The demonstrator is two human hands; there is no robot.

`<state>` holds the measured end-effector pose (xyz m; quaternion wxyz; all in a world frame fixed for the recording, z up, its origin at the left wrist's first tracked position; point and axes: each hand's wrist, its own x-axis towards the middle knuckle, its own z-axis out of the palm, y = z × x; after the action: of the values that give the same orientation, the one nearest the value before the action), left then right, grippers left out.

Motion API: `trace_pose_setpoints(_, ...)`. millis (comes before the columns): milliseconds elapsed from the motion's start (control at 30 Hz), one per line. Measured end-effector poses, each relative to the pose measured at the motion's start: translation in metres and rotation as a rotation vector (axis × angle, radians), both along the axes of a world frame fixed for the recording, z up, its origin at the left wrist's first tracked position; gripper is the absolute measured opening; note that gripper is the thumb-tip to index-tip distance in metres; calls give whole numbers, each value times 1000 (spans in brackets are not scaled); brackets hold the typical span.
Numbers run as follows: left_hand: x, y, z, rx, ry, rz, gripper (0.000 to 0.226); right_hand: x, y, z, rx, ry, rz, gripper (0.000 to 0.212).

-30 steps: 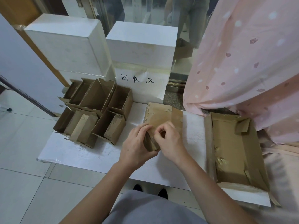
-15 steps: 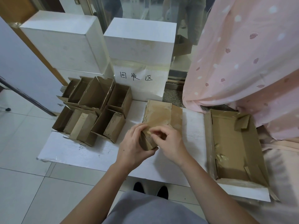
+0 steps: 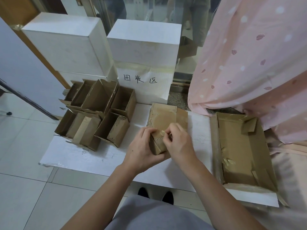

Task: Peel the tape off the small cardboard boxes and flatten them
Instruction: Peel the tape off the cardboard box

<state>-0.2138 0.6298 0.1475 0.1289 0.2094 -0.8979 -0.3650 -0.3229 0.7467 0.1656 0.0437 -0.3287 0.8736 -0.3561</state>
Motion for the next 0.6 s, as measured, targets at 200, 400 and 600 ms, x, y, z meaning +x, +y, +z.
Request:
trace_pose_setpoints(200,1,-2,-2,14,-5,37,77,8,-1,3,-83,-80,196,10)
trace_pose_setpoints(400,2,-3,-6,21,15,-6,80,4,0,-10,-63,-197,-11,15)
trace_pose_setpoints(600,0,3,-12,5,53,-79,76,14,-3,-10,-7,12,-29,10)
